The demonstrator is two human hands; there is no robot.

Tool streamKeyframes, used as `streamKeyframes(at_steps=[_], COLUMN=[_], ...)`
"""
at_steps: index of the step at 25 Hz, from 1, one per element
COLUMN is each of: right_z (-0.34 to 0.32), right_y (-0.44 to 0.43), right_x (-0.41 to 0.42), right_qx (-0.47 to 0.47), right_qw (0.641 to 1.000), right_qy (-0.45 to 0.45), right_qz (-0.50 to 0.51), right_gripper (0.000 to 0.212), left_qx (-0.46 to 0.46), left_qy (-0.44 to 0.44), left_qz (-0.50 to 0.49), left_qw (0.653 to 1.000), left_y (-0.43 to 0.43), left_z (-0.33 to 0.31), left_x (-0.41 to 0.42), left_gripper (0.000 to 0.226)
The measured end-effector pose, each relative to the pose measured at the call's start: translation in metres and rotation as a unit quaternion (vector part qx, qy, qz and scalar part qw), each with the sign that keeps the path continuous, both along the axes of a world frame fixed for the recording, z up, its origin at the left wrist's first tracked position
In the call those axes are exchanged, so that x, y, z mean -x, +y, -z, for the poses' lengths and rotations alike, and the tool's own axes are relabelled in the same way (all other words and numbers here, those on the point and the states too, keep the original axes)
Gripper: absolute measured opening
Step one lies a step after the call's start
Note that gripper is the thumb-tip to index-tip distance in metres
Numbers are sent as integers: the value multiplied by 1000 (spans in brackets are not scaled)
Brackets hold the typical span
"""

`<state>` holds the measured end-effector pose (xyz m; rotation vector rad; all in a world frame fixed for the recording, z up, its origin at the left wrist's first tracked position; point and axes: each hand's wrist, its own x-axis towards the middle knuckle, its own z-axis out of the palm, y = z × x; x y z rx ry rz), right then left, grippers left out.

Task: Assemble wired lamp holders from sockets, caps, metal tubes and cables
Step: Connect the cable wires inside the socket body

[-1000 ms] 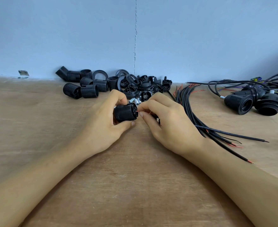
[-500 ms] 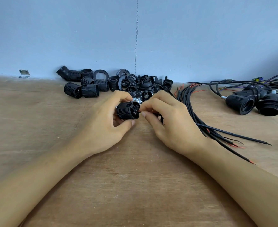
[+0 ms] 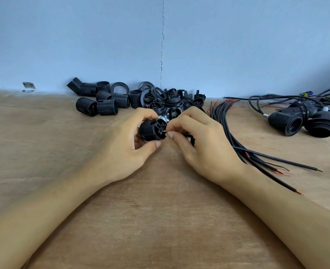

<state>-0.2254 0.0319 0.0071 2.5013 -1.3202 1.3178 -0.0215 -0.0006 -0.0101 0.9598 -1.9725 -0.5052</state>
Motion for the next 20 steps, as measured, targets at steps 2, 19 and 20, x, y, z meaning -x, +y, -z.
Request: streamKeyframes(at_steps=[2,19,20], right_z=[0,-2,-2], right_y=[1,2,2], right_x=[0,-1,-1], right_qx=[8,-15,-21], right_qw=[1000,998,998], right_qy=[12,52,55], right_qz=[1,17,18], right_gripper=[8,11,11], left_qx=[8,91,96], left_qy=[0,-34,-37], left_qz=[0,-37,-40], left_qw=[1000,995,994], left_y=[-1,-4,-3], left_z=[1,3,3], left_x=[0,-4,-4], left_gripper=[45,49,49])
